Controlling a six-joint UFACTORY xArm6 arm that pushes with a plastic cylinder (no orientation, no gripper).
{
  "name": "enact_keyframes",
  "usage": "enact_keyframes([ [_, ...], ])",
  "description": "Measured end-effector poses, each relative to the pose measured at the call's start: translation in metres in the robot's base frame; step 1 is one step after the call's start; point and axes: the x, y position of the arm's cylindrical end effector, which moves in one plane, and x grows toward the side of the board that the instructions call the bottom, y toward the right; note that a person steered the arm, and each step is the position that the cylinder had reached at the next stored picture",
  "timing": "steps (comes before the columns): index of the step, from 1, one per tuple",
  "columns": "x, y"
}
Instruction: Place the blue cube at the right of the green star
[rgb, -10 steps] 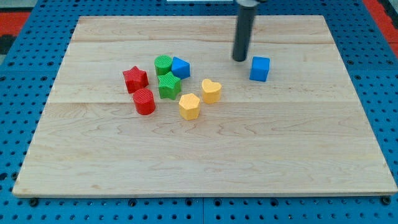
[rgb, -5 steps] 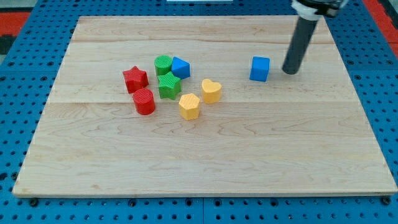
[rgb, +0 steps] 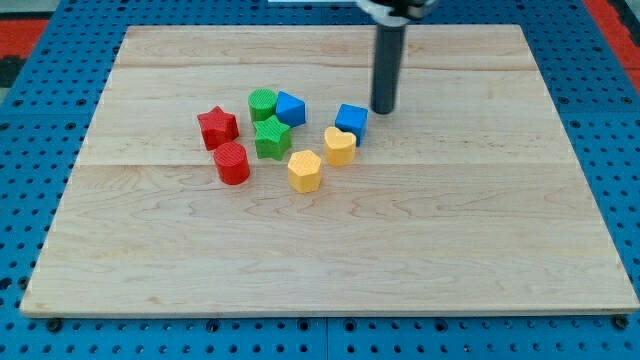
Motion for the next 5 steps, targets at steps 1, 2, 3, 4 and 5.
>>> enact_keyframes([
  [1,0.013,0.009],
  [2,0.013,-0.046],
  [3,0.014,-0.072],
  [4,0.015,-0.042],
  [5,0.015,-0.016],
])
